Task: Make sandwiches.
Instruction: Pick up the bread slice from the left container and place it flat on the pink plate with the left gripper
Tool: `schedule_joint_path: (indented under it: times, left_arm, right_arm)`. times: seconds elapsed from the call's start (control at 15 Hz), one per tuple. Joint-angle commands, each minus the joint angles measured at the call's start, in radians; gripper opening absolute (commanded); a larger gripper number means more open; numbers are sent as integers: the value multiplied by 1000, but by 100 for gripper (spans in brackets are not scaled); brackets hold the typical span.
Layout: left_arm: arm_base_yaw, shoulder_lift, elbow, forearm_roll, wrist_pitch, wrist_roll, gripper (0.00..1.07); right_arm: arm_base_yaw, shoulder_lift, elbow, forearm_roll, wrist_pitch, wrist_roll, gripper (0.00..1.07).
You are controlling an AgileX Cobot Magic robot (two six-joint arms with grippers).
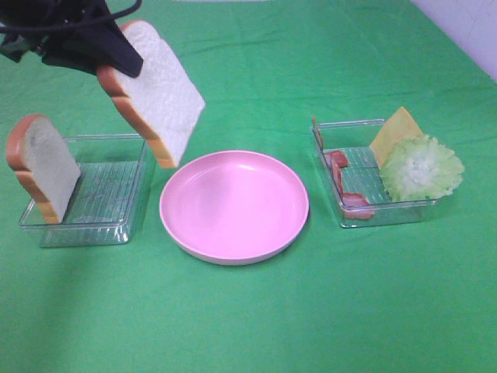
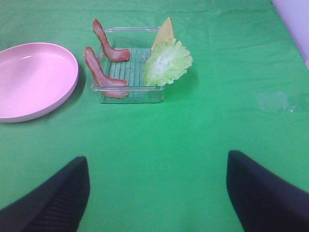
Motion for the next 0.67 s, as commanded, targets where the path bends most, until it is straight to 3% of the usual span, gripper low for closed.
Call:
schedule_joint_path:
  times: [0.07,0.2,0.33,0.67]
  left_arm:
    - [2,81,37,-175,-14,126,0]
    - [2,207,38,-395,-12,227,0]
    - [-1,283,38,-493,-12,303,0]
    - [-4,420,38,-511,-13,309,0]
  right_arm:
    - [-5,-16,0,2,-9,-6,75]
    - [-5,-16,0,2,-9,-6,75]
    - [-5,-16,0,2,-9,-6,75]
    - [-5,-16,0,2,-9,-6,75]
